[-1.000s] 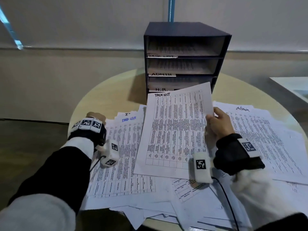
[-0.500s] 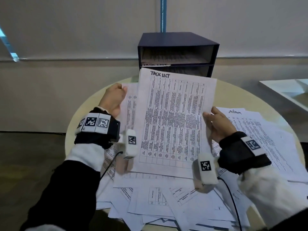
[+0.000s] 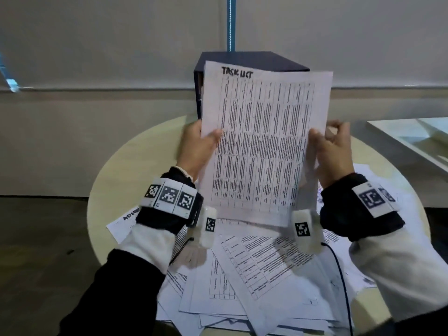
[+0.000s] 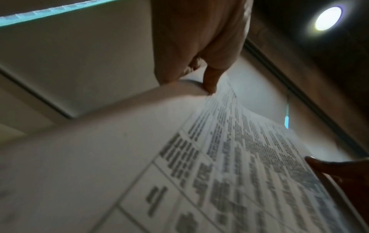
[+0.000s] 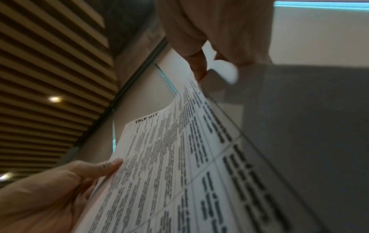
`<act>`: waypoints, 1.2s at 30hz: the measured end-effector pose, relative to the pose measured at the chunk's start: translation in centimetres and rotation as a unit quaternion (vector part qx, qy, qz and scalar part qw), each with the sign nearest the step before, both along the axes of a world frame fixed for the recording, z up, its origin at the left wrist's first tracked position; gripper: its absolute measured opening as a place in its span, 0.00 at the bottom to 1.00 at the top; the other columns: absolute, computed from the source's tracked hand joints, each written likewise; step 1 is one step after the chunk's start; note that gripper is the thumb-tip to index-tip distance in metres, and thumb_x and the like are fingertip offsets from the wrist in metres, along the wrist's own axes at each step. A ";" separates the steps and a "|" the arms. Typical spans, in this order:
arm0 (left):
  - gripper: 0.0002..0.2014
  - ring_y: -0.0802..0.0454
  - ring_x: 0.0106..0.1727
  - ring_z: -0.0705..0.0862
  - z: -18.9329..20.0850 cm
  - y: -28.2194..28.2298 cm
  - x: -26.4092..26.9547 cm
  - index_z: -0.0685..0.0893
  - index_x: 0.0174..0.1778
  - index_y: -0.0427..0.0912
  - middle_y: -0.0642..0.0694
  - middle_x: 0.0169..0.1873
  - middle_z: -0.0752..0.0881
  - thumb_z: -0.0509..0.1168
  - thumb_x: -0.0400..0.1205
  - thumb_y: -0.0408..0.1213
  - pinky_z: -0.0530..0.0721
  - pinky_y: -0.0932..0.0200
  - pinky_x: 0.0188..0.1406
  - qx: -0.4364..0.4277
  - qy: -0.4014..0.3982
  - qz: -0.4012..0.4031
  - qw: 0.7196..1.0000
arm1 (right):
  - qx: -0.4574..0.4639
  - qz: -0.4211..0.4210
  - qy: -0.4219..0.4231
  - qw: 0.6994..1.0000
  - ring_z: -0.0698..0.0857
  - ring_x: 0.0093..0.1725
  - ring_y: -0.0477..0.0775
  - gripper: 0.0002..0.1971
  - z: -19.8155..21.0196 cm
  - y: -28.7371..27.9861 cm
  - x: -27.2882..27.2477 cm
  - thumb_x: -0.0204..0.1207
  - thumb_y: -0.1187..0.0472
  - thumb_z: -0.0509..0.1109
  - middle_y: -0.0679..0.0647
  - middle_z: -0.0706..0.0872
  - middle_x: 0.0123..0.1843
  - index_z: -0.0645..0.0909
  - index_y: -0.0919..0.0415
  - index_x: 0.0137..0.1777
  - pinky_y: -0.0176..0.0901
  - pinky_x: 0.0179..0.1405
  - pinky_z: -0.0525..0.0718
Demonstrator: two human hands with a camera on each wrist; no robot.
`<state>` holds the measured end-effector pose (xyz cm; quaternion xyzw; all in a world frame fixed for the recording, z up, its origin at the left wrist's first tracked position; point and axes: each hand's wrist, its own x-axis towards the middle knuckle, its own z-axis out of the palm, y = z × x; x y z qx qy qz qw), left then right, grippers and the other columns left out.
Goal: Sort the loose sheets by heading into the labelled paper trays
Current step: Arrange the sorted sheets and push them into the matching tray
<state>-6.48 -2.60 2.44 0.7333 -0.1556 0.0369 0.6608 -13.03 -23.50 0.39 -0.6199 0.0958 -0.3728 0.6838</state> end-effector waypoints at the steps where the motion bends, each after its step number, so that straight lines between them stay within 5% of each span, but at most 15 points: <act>1: 0.14 0.47 0.58 0.85 0.3 -0.3 -0.1 0.79 0.63 0.35 0.41 0.57 0.86 0.62 0.82 0.32 0.83 0.47 0.62 -0.021 -0.016 0.006 1.000 | -0.017 0.005 -0.024 1.000 0.84 0.36 0.40 0.11 0.8 0.1 -0.1 0.79 0.69 0.61 0.45 0.86 0.39 0.67 0.50 0.45 0.33 0.33 0.83; 4: 0.12 0.44 0.59 0.85 2.1 -0.6 -0.8 0.77 0.62 0.34 0.40 0.56 0.85 0.59 0.84 0.31 0.83 0.43 0.62 -0.063 -0.063 0.013 0.996 | -0.105 -0.019 -0.113 0.988 0.83 0.44 0.38 0.07 3.9 0.3 -0.8 0.72 0.62 0.63 0.47 0.83 0.45 0.70 0.50 0.46 0.33 0.46 0.81; 9: 0.17 0.43 0.59 0.85 2.4 -0.8 -0.7 0.76 0.65 0.32 0.38 0.58 0.85 0.65 0.81 0.35 0.83 0.44 0.62 -0.115 -0.071 0.001 0.991 | -0.135 -0.029 -0.155 0.978 0.82 0.42 0.35 0.08 4.7 0.4 -1.3 0.73 0.63 0.65 0.48 0.82 0.44 0.70 0.51 0.45 0.34 0.49 0.80; 14: 0.24 0.46 0.58 0.85 -1.1 -0.7 -0.4 0.79 0.64 0.34 0.43 0.55 0.87 0.72 0.75 0.41 0.80 0.43 0.65 -0.060 -0.015 -0.002 0.998 | -0.118 -0.017 -0.092 0.989 0.83 0.46 0.33 0.08 1.6 0.4 -0.5 0.74 0.64 0.66 0.47 0.83 0.49 0.74 0.51 0.49 0.29 0.49 0.81; 16: 0.13 0.45 0.58 0.84 -2.1 -0.7 -0.5 0.81 0.58 0.40 0.43 0.54 0.86 0.68 0.79 0.39 0.79 0.42 0.66 -0.037 0.007 -0.013 0.999 | -0.114 -0.011 -0.048 0.992 0.84 0.48 0.38 0.09 0.3 0.0 0.0 0.75 0.64 0.66 0.53 0.84 0.52 0.76 0.59 0.54 0.30 0.50 0.82; 18: 0.03 0.46 0.54 0.83 -2.2 -0.8 -0.5 0.81 0.50 0.45 0.42 0.49 0.84 0.62 0.82 0.35 0.81 0.42 0.63 -0.024 0.005 -0.018 1.000 | -0.125 -0.003 -0.009 0.992 0.84 0.44 0.33 0.08 -0.6 -0.2 0.4 0.78 0.68 0.64 0.52 0.83 0.50 0.75 0.65 0.57 0.26 0.46 0.82; 20: 0.09 0.49 0.57 0.82 -2.0 -1.1 -0.1 0.80 0.59 0.40 0.46 0.52 0.83 0.60 0.83 0.33 0.82 0.53 0.60 -0.026 0.019 0.004 0.999 | -0.156 0.001 0.031 0.987 0.82 0.41 0.26 0.05 -1.0 -0.3 0.9 0.80 0.70 0.62 0.45 0.81 0.47 0.73 0.62 0.53 0.22 0.42 0.80; 22: 0.16 0.50 0.61 0.81 -1.7 -1.4 0.9 0.76 0.68 0.37 0.45 0.58 0.84 0.60 0.83 0.31 0.81 0.57 0.61 -0.028 0.063 0.015 0.998 | -0.189 0.015 0.082 0.979 0.83 0.48 0.36 0.08 -0.9 -0.5 1.5 0.80 0.70 0.62 0.51 0.82 0.52 0.72 0.63 0.56 0.29 0.49 0.82; 24: 0.18 0.46 0.64 0.80 -1.5 -1.5 1.9 0.74 0.70 0.35 0.41 0.63 0.83 0.59 0.83 0.28 0.79 0.52 0.67 -0.042 0.115 0.009 0.992 | -0.210 0.035 0.146 0.966 0.83 0.57 0.55 0.09 -0.8 -0.9 2.2 0.79 0.69 0.61 0.59 0.82 0.60 0.70 0.60 0.58 0.52 0.59 0.82; 26: 0.18 0.44 0.66 0.79 -1.2 -1.4 2.4 0.73 0.71 0.34 0.39 0.65 0.81 0.59 0.83 0.27 0.76 0.53 0.69 -0.038 0.148 0.012 0.988 | -0.226 0.047 0.201 0.952 0.82 0.59 0.64 0.11 -0.7 -1.2 2.7 0.78 0.70 0.60 0.64 0.81 0.61 0.68 0.60 0.59 0.64 0.60 0.81; 30: 0.17 0.42 0.67 0.79 -0.3 -1.2 3.3 0.73 0.70 0.30 0.37 0.66 0.80 0.57 0.84 0.27 0.76 0.51 0.70 -0.038 0.175 0.022 0.984 | -0.226 0.067 0.254 0.938 0.84 0.48 0.65 0.14 -0.1 -1.3 2.7 0.76 0.71 0.56 0.66 0.84 0.53 0.68 0.58 0.60 0.61 0.52 0.84; 33: 0.15 0.44 0.60 0.84 0.8 -1.3 4.3 0.76 0.66 0.30 0.39 0.58 0.84 0.58 0.84 0.28 0.84 0.54 0.58 -0.032 0.154 0.040 0.987 | -0.190 0.101 0.258 0.942 0.81 0.37 0.54 0.14 0.0 -1.5 2.4 0.78 0.73 0.58 0.58 0.83 0.44 0.68 0.61 0.62 0.49 0.39 0.81; 36: 0.15 0.45 0.57 0.85 2.5 -1.9 5.6 0.77 0.65 0.31 0.38 0.59 0.85 0.59 0.84 0.29 0.84 0.52 0.59 -0.031 0.131 0.048 0.990 | -0.173 0.126 0.248 0.945 0.82 0.43 0.58 0.13 0.2 -1.8 2.2 0.79 0.71 0.63 0.60 0.83 0.47 0.67 0.61 0.60 0.51 0.43 0.81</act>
